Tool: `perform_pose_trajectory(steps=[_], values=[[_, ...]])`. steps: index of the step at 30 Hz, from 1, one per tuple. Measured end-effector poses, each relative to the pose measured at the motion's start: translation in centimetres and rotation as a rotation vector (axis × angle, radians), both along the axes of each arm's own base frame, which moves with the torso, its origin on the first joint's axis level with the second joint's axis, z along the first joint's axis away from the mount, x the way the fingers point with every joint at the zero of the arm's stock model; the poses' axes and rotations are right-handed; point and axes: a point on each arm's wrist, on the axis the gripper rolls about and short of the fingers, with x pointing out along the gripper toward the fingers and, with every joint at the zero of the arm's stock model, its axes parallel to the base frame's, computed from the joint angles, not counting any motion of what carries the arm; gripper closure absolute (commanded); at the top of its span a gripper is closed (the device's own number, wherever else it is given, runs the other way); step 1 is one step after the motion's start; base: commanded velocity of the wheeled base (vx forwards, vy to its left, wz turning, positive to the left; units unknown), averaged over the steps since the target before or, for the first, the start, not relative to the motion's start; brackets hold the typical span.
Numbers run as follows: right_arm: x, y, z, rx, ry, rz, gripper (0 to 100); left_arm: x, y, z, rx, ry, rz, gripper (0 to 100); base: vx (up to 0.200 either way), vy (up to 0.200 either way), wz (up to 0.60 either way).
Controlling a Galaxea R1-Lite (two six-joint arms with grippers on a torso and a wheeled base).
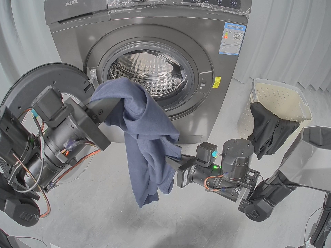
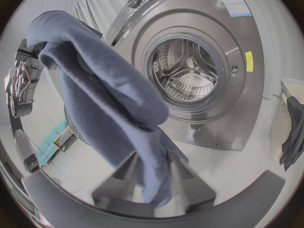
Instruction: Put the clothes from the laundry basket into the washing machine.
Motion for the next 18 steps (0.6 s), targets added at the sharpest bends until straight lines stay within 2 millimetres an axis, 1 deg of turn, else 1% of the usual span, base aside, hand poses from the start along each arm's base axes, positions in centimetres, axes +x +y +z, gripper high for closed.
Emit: perform_pose_trajectory(steps=[5,9,11,18], values=[[-0.5,0.2,0.3,0.006,-0.002,0.012,100,0.1,0.0,-0.1,0.003,0.004,0.000,100,0.000,0.000,0.00],[-1.3,-0.6,1.2,0.008,-0.004,0.008,100,0.1,0.0,-0.2,0.006,0.008,0.001,100,0.000,0.000,0.00],[-1.8,-1.5,1.9,0.008,-0.004,0.001,100,0.2,0.0,-0.3,0.007,0.011,0.005,100,0.000,0.000,0.00],[-3.4,-5.6,4.9,0.021,-0.040,-0.054,100,0.7,0.9,-0.6,0.015,0.026,0.053,100,0.000,0.000,0.00]])
